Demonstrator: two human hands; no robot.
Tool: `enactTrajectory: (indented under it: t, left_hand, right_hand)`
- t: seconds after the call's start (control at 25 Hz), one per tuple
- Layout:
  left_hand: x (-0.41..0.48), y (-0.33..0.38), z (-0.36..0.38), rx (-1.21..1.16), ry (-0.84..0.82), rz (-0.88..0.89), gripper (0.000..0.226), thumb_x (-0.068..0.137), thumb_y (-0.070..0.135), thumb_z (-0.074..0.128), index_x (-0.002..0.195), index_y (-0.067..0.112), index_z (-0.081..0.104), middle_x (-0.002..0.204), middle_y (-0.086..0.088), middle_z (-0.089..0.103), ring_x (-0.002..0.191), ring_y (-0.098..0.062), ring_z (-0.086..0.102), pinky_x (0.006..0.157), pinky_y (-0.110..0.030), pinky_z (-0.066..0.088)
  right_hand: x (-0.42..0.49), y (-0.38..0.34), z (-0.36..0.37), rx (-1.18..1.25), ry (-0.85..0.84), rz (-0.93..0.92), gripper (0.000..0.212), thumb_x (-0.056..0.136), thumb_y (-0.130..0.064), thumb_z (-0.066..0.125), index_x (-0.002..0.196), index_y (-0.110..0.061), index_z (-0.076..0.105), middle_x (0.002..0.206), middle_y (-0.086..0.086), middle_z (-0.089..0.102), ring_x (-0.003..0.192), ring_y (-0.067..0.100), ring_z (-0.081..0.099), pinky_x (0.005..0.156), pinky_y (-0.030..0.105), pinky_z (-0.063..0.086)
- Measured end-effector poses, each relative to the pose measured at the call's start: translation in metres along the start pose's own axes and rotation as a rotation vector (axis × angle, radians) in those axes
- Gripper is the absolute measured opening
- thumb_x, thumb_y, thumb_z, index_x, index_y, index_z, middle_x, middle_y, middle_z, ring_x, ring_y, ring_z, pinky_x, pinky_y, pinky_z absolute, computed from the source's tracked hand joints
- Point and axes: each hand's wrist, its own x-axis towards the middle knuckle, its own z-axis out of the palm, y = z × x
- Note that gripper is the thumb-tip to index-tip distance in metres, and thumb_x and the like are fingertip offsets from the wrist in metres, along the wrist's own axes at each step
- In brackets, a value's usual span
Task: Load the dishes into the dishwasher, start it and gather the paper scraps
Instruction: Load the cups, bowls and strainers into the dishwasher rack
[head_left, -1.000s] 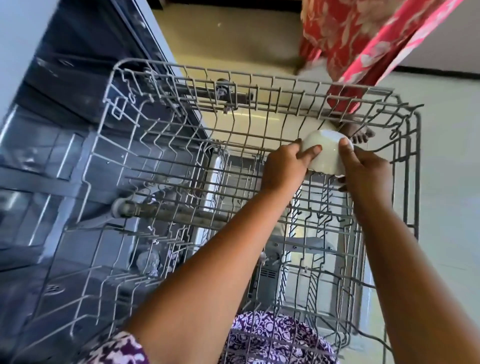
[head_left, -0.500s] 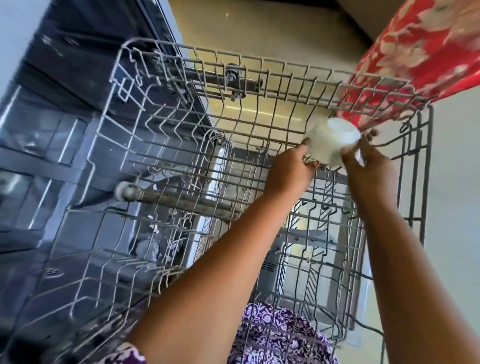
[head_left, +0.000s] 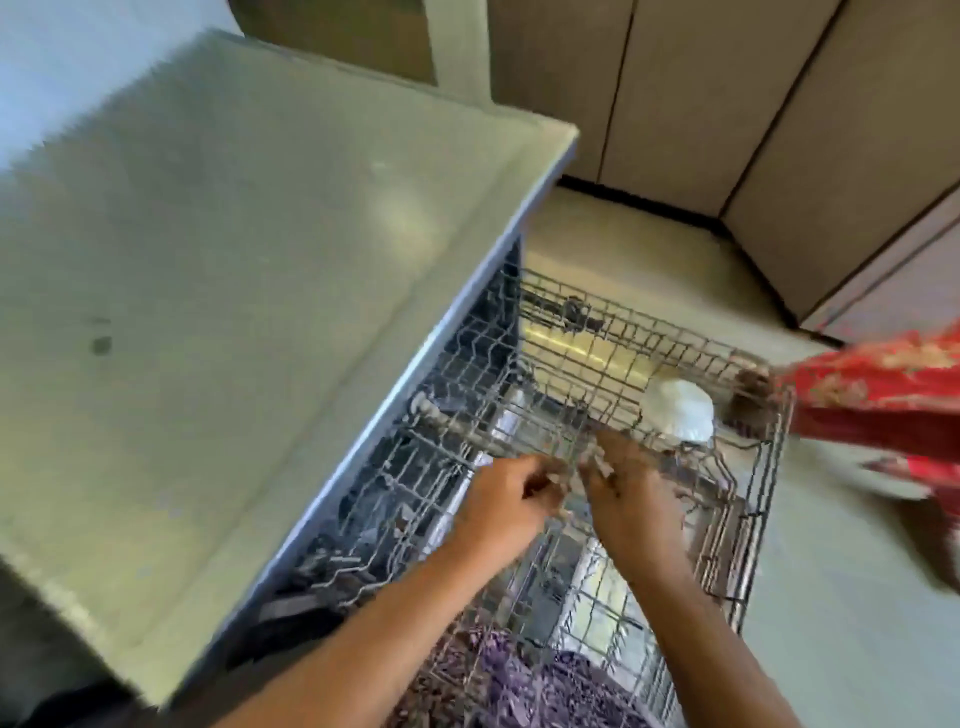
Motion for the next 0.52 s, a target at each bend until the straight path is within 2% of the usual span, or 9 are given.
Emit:
enactTrajectory:
  t: [0.04, 0.12, 0.2, 0.24, 0.32, 0.36, 0.4, 0.52]
  left_hand:
    - [-0.021, 0.002, -0.017, -0.001, 0.038, 0.001, 0.022, 0.091, 0.021, 0.059, 0.113, 0.019, 0.065, 0.072, 0.013, 0.061, 0.047, 0.003, 0.050, 0.043, -0.010, 0.035]
    - [-0.059, 0.010, -0.049, 0.017, 0.140, 0.012, 0.020, 0.091, 0.023, 0.059, 0.110, 0.022, 0.067, 0.071, 0.011, 0.062, 0.050, -0.002, 0.052, 0.046, -0.013, 0.036]
    - [-0.096, 0.015, -0.078, -0.043, 0.255, -0.005, 0.018, 0.090, 0.025, 0.060, 0.107, 0.027, 0.067, 0.077, 0.008, 0.066, 0.053, 0.001, 0.053, 0.050, -0.010, 0.036]
    - [-0.115, 0.016, -0.093, -0.103, 0.322, -0.012, 0.017, 0.090, 0.024, 0.060, 0.105, 0.028, 0.068, 0.079, 0.007, 0.067, 0.055, 0.002, 0.055, 0.053, -0.009, 0.038]
    - [-0.145, 0.011, -0.116, -0.196, 0.444, -0.031, 0.017, 0.089, 0.021, 0.061, 0.097, 0.035, 0.068, 0.082, 0.006, 0.070, 0.066, -0.006, 0.064, 0.061, -0.020, 0.049]
    - [-0.158, 0.005, -0.126, -0.226, 0.506, -0.052, 0.019, 0.089, 0.019, 0.061, 0.092, 0.036, 0.067, 0.082, 0.005, 0.071, 0.071, -0.013, 0.066, 0.067, -0.027, 0.052]
    - [-0.172, -0.002, -0.137, -0.260, 0.567, -0.075, 0.021, 0.089, 0.016, 0.061, 0.089, 0.035, 0.067, 0.081, 0.005, 0.071, 0.073, -0.015, 0.066, 0.071, -0.029, 0.053]
    - [-0.210, -0.028, -0.166, -0.315, 0.698, -0.113, 0.021, 0.088, 0.011, 0.060, 0.087, 0.031, 0.068, 0.074, 0.008, 0.069, 0.070, -0.006, 0.064, 0.069, -0.017, 0.051]
  right_hand:
    - [-0.011, -0.016, -0.002, -0.004, -0.024, -0.053, 0.041, 0.093, -0.024, 0.053, 0.134, -0.018, 0.048, 0.132, 0.005, 0.056, 0.116, 0.023, 0.057, 0.098, 0.038, 0.046]
    - [-0.029, -0.042, -0.006, -0.011, -0.063, -0.151, 0.041, 0.093, -0.026, 0.054, 0.133, -0.018, 0.049, 0.128, 0.006, 0.059, 0.111, 0.022, 0.059, 0.092, 0.028, 0.045]
    - [-0.046, -0.067, -0.005, -0.009, -0.130, -0.208, 0.042, 0.093, -0.026, 0.054, 0.133, -0.016, 0.049, 0.121, 0.010, 0.063, 0.100, 0.020, 0.060, 0.074, 0.013, 0.044]
    - [-0.054, -0.081, -0.002, -0.011, -0.173, -0.235, 0.042, 0.093, -0.025, 0.054, 0.133, -0.015, 0.048, 0.118, 0.013, 0.064, 0.093, 0.021, 0.060, 0.064, 0.004, 0.037]
    - [-0.070, -0.108, 0.005, -0.022, -0.241, -0.327, 0.043, 0.093, -0.025, 0.054, 0.134, -0.016, 0.047, 0.117, 0.011, 0.064, 0.088, 0.020, 0.060, 0.054, 0.001, 0.035]
    - [-0.078, -0.122, 0.010, -0.026, -0.275, -0.386, 0.044, 0.093, -0.024, 0.054, 0.135, -0.017, 0.046, 0.120, 0.008, 0.062, 0.086, 0.015, 0.059, 0.055, 0.003, 0.035]
    - [-0.086, -0.137, 0.017, -0.027, -0.313, -0.446, 0.044, 0.093, -0.024, 0.054, 0.136, -0.018, 0.046, 0.123, 0.005, 0.060, 0.085, 0.008, 0.056, 0.059, 0.003, 0.034]
    - [-0.107, -0.176, 0.044, -0.011, -0.388, -0.567, 0.044, 0.093, -0.025, 0.054, 0.135, -0.017, 0.046, 0.125, 0.004, 0.058, 0.082, 0.004, 0.052, 0.069, 0.000, 0.036]
